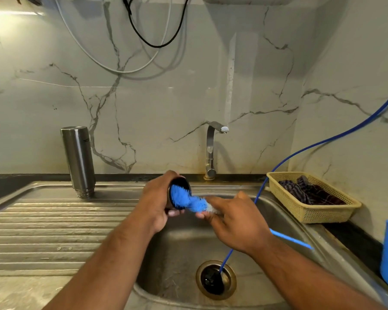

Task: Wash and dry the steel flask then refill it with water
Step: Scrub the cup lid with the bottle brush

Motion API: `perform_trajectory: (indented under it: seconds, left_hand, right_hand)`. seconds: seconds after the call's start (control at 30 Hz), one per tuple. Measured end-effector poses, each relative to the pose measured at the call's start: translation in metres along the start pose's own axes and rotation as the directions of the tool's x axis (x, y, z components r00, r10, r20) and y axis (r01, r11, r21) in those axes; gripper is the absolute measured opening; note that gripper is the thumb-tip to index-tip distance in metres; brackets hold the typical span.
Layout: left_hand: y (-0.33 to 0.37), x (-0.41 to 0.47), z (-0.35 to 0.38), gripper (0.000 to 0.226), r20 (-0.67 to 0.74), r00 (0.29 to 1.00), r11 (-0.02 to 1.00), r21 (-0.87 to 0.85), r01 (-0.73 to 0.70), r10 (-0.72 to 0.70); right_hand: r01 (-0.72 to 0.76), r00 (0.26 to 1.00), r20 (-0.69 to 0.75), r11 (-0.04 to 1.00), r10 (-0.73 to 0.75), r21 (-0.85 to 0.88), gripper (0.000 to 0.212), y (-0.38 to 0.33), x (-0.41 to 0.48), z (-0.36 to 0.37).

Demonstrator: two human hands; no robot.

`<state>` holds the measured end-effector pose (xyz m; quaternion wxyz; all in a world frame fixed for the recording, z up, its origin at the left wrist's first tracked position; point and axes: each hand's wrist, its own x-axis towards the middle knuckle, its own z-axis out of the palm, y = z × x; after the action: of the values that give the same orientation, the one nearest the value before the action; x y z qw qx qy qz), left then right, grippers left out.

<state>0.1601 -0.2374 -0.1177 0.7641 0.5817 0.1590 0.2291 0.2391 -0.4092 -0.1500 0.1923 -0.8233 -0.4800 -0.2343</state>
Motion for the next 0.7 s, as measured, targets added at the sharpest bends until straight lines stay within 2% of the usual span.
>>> perform_trajectory:
  seconds: [0.03, 0.1, 0.17, 0.23, 0.3, 0.37, 0.47, 0.53, 0.57, 0.63, 0.7]
  left_hand:
    - [-0.001, 0.000, 0.004, 0.025, -0.081, 0.997, 0.997, -0.073, 0.004, -0.010]
    - [-0.005, -0.001, 0.011, 0.026, -0.211, 0.977, 0.995, -0.095, -0.007, -0.014]
    - [-0.009, 0.001, 0.015, 0.028, -0.303, 0.951, 0.997, -0.022, -0.069, 0.059]
    - [-0.011, 0.004, 0.015, 0.030, -0.339, 0.925, 0.985, 0.086, -0.152, 0.173]
    - [-0.010, 0.008, 0.013, 0.030, -0.343, 0.893, 0.941, 0.271, -0.203, 0.291]
    - [-0.006, 0.011, 0.009, 0.025, -0.278, 0.874, 0.843, 0.486, -0.231, 0.399]
    - [-0.001, 0.009, 0.006, 0.020, -0.118, 0.874, 0.737, 0.597, -0.317, 0.471]
    - [0.001, 0.007, 0.002, 0.020, -0.041, 0.866, 0.709, 0.595, -0.379, 0.498]
    - [0.002, 0.006, 0.000, 0.023, -0.003, 0.870, 0.728, 0.549, -0.411, 0.493]
    - [0.001, 0.006, -0.002, 0.033, 0.043, 0.898, 0.832, 0.359, -0.423, 0.438]
    - [0.001, 0.006, 0.000, 0.034, 0.031, 0.933, 0.916, 0.179, -0.358, 0.358]
  right_hand:
    - [-0.002, 1.000, -0.029, 0.998, 0.000, -0.055, 0.045, -0.006, 0.001, 0.000]
    - [-0.016, 0.999, -0.048, 0.977, 0.005, -0.212, 0.040, -0.020, 0.001, -0.004]
    - [-0.047, 0.998, -0.050, 0.952, 0.033, -0.303, 0.046, -0.028, 0.002, -0.007]
    - [-0.091, 0.996, -0.049, 0.934, 0.079, -0.347, 0.060, -0.031, 0.004, -0.010]
    - [-0.121, 0.992, -0.080, 0.913, 0.097, -0.389, 0.068, -0.027, 0.004, -0.009]
    - [-0.138, 0.989, -0.098, 0.906, 0.108, -0.401, 0.067, -0.022, 0.004, -0.008]
    - [-0.139, 0.990, -0.019, 0.957, 0.139, -0.255, 0.059, -0.024, 0.004, -0.008]
    - [-0.184, 0.982, 0.021, 0.977, 0.187, -0.109, 0.053, -0.026, 0.004, -0.008]
    - [-0.219, 0.975, 0.030, 0.974, 0.221, -0.053, 0.052, -0.027, 0.004, -0.008]
    - [-0.237, 0.970, 0.050, 0.971, 0.238, -0.036, 0.051, -0.026, 0.004, -0.011]
    - [-0.188, 0.981, 0.023, 0.976, 0.191, -0.111, 0.052, -0.025, 0.002, -0.015]
